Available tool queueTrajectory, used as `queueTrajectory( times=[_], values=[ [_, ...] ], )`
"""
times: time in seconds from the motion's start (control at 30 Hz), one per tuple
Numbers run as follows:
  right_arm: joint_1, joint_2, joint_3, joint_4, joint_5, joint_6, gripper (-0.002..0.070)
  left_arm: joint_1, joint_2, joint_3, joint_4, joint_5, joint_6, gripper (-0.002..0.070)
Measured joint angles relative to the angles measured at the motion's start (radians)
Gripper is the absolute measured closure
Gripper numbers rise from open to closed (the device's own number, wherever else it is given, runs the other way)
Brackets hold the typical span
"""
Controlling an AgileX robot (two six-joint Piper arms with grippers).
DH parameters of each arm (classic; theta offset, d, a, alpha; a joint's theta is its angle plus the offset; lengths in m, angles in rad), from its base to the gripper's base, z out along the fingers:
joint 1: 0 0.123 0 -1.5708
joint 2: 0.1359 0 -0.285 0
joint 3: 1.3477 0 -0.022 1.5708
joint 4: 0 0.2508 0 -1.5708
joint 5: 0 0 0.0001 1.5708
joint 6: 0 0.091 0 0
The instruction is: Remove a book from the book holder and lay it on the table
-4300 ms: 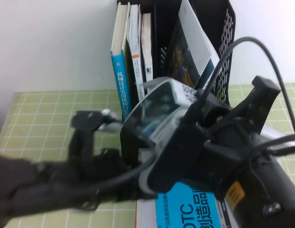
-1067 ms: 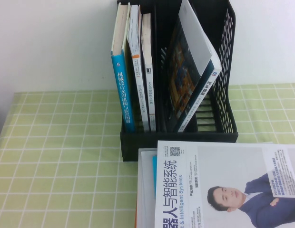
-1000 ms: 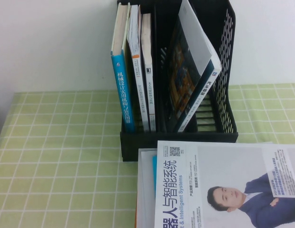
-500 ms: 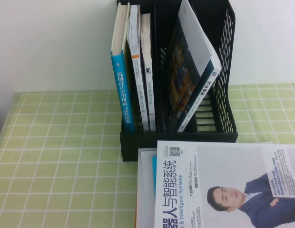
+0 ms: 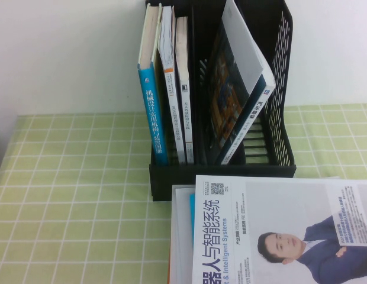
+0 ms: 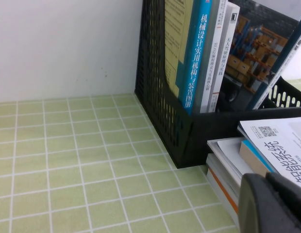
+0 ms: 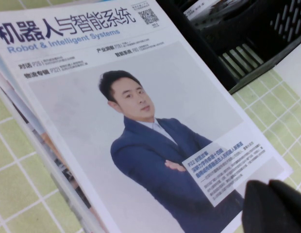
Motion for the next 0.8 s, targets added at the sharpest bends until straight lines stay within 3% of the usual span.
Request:
queueTrajectory(
  times=[0.23, 0.43, 0.57, 0.8],
  values=[
    [0.000, 0.000, 0.002, 0.000, 0.000, 0.000, 0.0674, 0.000, 0.000, 0.028, 0.143, -0.051, 0.021, 0.0678],
    [0.000, 0.000, 0.002, 0.000, 0.000, 0.000, 0.0675, 0.000, 0.000, 0.223, 0.300, -0.262, -0.115, 0.0677],
    [0.000, 0.000, 0.002, 0.000, 0.000, 0.000, 0.0675, 0.000, 0.000, 0.352, 0.324, -0.353, -0.159, 0.0678],
    [0.000, 0.000, 0.002, 0.000, 0.000, 0.000, 0.0675, 0.000, 0.000, 0.376, 0.323, -0.323, -0.172, 0.0677]
  ],
)
